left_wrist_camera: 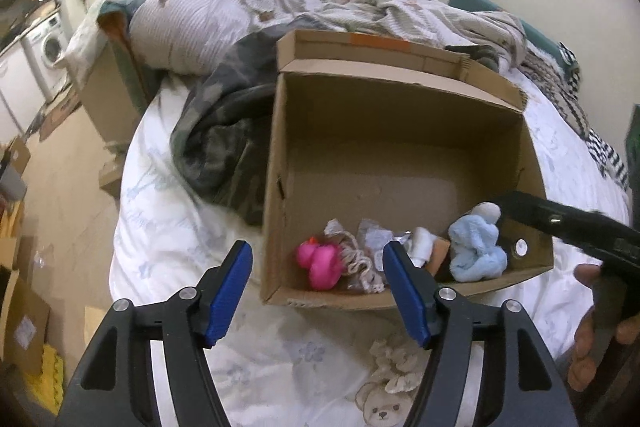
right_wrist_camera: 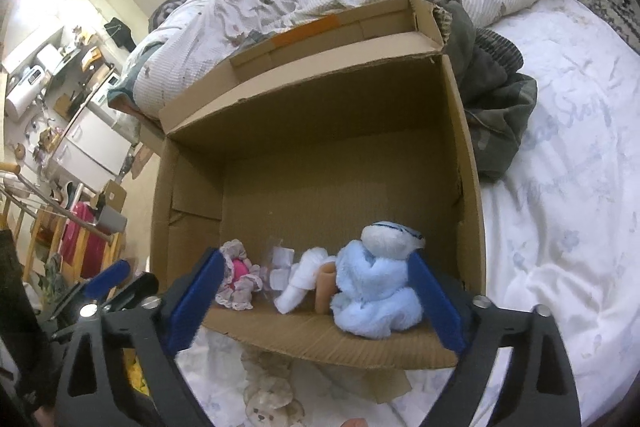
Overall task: Organize soft objects
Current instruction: 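Withdraw both open tools from the box toward the white scrunchie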
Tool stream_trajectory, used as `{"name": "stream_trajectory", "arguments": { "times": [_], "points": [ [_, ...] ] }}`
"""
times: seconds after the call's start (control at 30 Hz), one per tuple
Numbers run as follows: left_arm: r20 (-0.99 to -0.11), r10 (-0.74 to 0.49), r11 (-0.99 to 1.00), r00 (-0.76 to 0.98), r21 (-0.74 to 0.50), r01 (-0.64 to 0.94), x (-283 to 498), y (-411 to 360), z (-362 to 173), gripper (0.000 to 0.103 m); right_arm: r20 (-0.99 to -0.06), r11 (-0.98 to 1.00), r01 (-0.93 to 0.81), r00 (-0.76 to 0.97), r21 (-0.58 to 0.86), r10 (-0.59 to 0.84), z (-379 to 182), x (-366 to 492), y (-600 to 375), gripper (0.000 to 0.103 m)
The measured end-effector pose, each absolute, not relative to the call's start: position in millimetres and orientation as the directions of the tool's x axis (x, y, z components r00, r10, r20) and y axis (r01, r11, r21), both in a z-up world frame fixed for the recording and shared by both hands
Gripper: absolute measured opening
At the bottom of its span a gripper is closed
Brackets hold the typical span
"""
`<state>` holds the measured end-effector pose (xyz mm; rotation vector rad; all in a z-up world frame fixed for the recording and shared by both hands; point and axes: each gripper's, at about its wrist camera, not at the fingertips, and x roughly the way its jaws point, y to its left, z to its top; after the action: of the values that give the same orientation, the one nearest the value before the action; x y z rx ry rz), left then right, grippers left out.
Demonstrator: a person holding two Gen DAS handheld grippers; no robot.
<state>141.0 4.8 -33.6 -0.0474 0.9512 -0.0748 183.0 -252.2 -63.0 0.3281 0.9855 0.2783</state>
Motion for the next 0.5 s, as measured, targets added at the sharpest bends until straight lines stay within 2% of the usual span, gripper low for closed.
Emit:
{"name": "stream_trajectory", "arguments": {
  "times": [0.17, 0.5],
  "points": [
    [-0.81, -0.064, 0.997, 0.583, -0.07, 0.012, 132.8, 11.1, -31.1, 0.065, -0.752, 0.927, -0.084, 0.561, 0.366, 0.347, -54.2, 171.3, -254.0, 0.103],
    [-0.812, -0.059, 0.998, 0.581, -0.07, 0.004, 115.2, 10.9, -28.6, 0.065, -0.743, 0.912, -0.046, 0.564, 0.407, 0.36, -52.5, 153.6, -262.0, 0.103]
  ]
}}
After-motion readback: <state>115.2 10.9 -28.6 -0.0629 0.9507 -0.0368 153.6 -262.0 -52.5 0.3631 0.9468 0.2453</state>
